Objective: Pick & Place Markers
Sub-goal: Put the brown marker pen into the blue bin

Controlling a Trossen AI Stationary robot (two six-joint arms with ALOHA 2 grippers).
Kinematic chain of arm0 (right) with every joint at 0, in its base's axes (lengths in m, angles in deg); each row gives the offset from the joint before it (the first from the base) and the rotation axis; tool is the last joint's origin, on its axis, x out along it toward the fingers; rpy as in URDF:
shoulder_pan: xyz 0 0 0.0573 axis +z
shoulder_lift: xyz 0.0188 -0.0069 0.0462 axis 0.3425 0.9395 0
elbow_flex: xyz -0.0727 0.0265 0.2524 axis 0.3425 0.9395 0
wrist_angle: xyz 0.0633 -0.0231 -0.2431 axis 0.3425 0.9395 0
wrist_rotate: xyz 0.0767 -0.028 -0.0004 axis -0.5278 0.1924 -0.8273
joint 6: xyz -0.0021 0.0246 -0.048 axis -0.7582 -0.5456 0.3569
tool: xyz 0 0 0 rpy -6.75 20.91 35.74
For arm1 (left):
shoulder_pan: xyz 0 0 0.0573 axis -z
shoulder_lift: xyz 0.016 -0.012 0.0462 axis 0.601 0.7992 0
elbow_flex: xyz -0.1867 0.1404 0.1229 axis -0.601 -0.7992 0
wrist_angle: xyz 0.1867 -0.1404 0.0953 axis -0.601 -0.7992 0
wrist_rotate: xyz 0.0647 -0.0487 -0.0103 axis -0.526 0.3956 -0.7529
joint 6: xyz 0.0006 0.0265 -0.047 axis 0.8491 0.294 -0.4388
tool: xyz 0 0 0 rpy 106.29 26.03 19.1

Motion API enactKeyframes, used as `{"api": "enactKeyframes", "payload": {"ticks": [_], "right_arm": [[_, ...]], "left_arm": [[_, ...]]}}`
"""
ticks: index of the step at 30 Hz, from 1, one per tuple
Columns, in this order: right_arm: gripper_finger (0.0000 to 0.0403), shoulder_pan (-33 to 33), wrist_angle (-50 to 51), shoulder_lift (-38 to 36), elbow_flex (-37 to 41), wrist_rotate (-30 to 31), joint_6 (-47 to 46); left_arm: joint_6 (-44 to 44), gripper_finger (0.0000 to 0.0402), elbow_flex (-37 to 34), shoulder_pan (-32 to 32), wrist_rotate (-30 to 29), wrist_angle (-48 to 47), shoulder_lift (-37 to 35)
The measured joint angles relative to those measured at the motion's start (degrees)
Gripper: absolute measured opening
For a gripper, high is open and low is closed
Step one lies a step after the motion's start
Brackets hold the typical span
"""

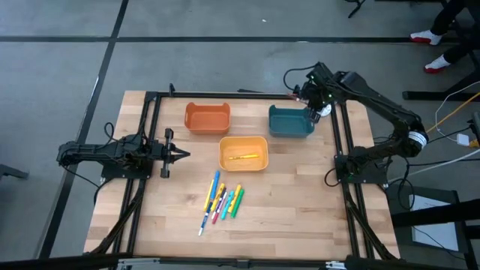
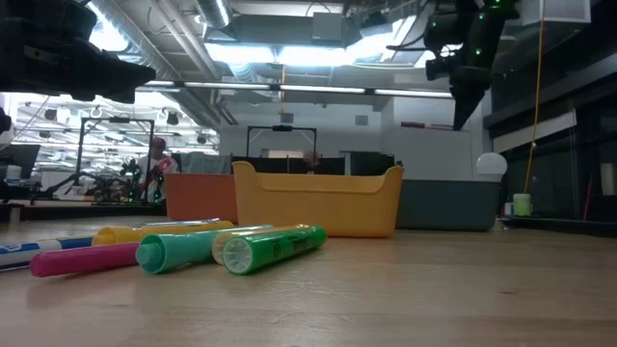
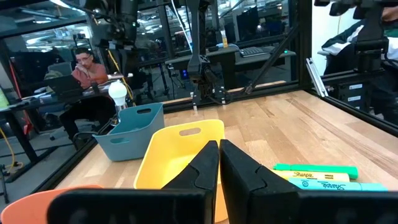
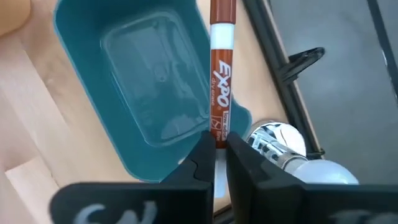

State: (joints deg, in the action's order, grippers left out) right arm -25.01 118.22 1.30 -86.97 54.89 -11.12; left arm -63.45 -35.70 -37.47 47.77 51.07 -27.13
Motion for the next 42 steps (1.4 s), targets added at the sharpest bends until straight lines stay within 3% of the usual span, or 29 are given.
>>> {"api": "enactKeyframes", "payload": {"ticks": [9,26,42], "right_arm": [[0.0018,3.0,-1.3,2.5,2.8,-2.0,5.6],[0.0018,5.1,-7.0,8.3,2.9,-2.0,5.9],[0.0018,5.1,-17.6,8.2,14.9,-2.0,9.6]], "left_arm": [[0.0,0.0010,0.0,0.0,0.0,0.0,0.0],[0.0,0.0012,0.0,0.0,0.0,0.0,0.0],[0.0,0.0012,0.0,0.0,0.0,0.0,0.0]]}}
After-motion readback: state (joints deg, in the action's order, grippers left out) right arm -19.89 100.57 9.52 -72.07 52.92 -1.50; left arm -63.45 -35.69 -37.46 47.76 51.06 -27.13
